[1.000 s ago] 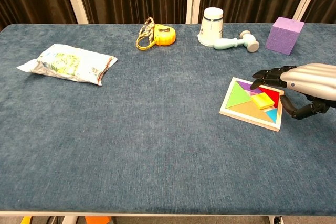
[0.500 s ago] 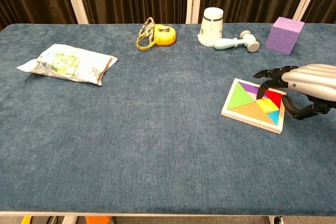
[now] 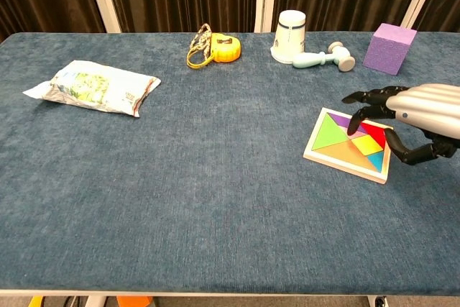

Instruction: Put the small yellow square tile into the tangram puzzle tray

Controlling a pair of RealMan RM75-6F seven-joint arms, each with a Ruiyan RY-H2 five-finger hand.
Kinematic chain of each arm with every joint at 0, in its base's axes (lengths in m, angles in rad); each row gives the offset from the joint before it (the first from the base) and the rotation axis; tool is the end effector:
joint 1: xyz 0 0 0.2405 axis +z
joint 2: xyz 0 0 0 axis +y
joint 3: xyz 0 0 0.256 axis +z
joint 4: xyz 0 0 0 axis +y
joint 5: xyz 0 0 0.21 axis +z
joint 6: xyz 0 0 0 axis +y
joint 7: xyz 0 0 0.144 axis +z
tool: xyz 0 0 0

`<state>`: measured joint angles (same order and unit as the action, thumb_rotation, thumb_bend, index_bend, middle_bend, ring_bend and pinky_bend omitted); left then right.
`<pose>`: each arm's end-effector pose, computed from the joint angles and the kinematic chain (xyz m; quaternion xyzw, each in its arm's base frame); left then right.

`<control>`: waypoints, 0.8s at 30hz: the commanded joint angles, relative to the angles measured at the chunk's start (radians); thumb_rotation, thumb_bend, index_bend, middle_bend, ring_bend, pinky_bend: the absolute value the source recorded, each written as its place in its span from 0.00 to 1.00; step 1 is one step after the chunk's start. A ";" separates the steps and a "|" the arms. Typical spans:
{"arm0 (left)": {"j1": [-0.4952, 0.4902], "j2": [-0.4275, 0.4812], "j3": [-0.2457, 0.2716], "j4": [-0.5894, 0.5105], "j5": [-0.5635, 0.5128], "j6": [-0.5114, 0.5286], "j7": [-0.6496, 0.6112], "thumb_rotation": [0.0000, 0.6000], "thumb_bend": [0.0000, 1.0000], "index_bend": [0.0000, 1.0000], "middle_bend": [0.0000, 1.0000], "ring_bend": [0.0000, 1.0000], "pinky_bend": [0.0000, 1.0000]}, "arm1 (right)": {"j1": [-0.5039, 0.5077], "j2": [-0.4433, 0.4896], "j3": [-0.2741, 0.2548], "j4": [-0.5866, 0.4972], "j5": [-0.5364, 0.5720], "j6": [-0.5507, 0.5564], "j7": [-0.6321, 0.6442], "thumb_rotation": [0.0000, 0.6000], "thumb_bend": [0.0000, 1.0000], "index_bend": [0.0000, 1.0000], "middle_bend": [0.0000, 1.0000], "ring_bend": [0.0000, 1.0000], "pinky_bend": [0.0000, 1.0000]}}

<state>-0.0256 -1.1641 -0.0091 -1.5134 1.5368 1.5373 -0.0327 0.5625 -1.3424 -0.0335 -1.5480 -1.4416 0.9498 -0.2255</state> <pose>-0.3313 0.1543 0.1531 -0.5941 -0.3876 -0.3755 0.5965 -0.2291 -0.2700 0.0140 0.8170 -0.3381 0.2807 0.3734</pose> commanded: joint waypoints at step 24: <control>-0.003 0.017 -0.006 -0.043 0.015 0.017 0.031 1.00 0.00 0.09 0.04 0.00 0.05 | -0.365 0.174 -0.023 -0.026 -0.064 0.581 0.125 1.00 0.21 0.00 0.00 0.00 0.00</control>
<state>-0.0283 -1.1471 -0.0149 -1.5561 1.5513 1.5540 -0.0023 0.3136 -1.2020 -0.0379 -1.6061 -1.4866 1.3963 -0.1555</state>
